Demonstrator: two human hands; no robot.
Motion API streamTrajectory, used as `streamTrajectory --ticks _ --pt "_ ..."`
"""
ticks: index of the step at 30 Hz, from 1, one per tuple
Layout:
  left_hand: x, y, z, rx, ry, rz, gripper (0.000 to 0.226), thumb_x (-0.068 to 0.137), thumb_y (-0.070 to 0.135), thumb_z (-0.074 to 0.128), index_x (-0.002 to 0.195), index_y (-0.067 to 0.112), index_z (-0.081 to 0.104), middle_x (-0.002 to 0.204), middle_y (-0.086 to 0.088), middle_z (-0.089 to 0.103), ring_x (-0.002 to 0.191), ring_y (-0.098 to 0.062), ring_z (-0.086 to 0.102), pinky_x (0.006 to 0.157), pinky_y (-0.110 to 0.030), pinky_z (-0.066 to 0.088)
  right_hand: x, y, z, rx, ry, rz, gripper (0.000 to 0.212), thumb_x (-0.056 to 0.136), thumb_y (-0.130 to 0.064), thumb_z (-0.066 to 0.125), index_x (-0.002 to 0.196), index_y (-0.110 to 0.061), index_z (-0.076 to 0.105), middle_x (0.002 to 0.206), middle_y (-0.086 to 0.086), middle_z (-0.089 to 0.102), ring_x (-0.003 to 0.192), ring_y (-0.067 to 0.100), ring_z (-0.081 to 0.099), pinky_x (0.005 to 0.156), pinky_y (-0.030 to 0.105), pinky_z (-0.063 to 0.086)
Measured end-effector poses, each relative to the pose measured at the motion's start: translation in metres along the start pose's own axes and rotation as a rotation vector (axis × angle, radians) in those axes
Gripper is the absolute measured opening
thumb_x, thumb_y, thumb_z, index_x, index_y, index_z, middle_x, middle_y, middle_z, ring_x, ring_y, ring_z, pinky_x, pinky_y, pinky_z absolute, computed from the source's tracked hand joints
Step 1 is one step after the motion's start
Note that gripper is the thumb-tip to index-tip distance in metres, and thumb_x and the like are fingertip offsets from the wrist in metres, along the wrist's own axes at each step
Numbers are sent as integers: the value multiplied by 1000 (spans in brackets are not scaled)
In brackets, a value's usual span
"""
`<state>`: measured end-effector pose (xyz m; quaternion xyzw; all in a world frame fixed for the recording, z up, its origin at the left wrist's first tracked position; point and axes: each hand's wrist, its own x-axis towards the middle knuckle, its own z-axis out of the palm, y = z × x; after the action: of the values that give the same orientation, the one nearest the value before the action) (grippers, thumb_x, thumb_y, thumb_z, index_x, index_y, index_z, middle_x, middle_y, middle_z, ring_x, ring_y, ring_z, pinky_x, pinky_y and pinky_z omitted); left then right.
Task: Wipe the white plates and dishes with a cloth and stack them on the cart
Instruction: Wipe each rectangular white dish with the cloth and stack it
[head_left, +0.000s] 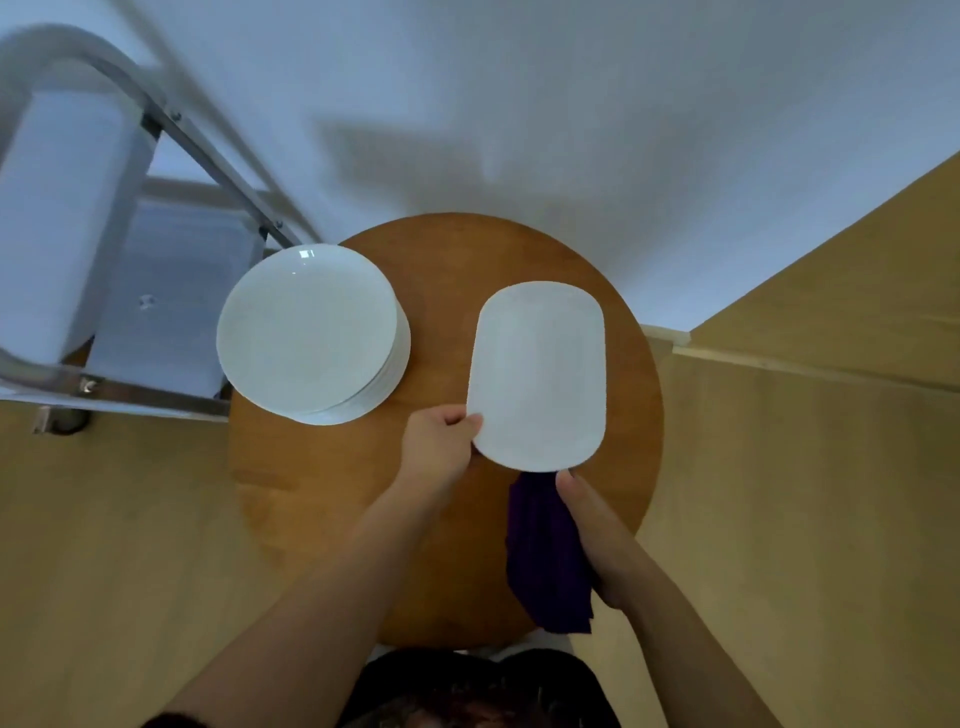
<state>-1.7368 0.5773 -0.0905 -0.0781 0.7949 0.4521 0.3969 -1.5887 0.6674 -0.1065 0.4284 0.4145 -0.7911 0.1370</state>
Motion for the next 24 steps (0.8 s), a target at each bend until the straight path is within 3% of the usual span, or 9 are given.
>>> streamTrajectory --ticks 4,7,10,13,16,19,21,24 --pt "25 -4 25 43 94 11 32 95 14 54 66 25 59 74 3 62 75 -18 60 77 -36 56 6 20 -11 -44 10 63 60 64 -60 60 112 -25 58 105 5 69 93 22 68 77 36 55" --pt "41 -12 30 385 140 155 30 97 17 51 68 16 60 69 -1 58 61 -11 53 53 -15 46 12 23 -20 -57 22 70 60 63 -62 62 110 -25 59 99 1 71 89 19 69 70 30 54" --pt "55 -13 34 831 97 255 28 100 25 44 86 8 61 79 -6 61 69 -15 55 62 -21 42 19 23 -25 -62 30 77 62 62 -64 63 110 -25 59 100 3 70 90 22 68 72 33 54" --pt "64 -13 38 986 50 251 30 101 29 39 96 8 60 90 -8 63 78 -18 59 67 -25 44 25 21 -25 -70 28 85 62 60 -66 64 107 -26 60 100 5 69 91 24 67 78 36 55" --pt "59 -17 37 900 54 193 32 100 35 39 107 10 57 100 -7 63 87 -18 59 73 -26 45 31 19 -21 -81 26 99 62 60 -66 62 108 -28 58 101 3 68 93 23 66 72 32 55" --pt "44 -28 33 650 7 23 48 98 44 40 131 10 50 125 -7 58 113 -22 55 91 -30 44 34 17 -15 -65 19 100 57 63 -65 59 109 -32 56 104 0 67 96 20 65 74 31 54" --pt "28 -40 28 326 -188 -133 54 94 52 41 133 16 51 129 -4 57 115 -20 54 99 -37 44 36 17 -9 -31 19 107 48 69 -63 55 109 -36 55 109 -3 66 100 19 64 80 33 54" --pt "4 -60 15 -30 -482 -336 47 87 64 42 120 33 55 117 10 59 112 -16 54 94 -36 47 40 19 2 -7 17 123 30 86 -58 45 111 -42 49 117 -7 61 107 16 59 91 36 50"
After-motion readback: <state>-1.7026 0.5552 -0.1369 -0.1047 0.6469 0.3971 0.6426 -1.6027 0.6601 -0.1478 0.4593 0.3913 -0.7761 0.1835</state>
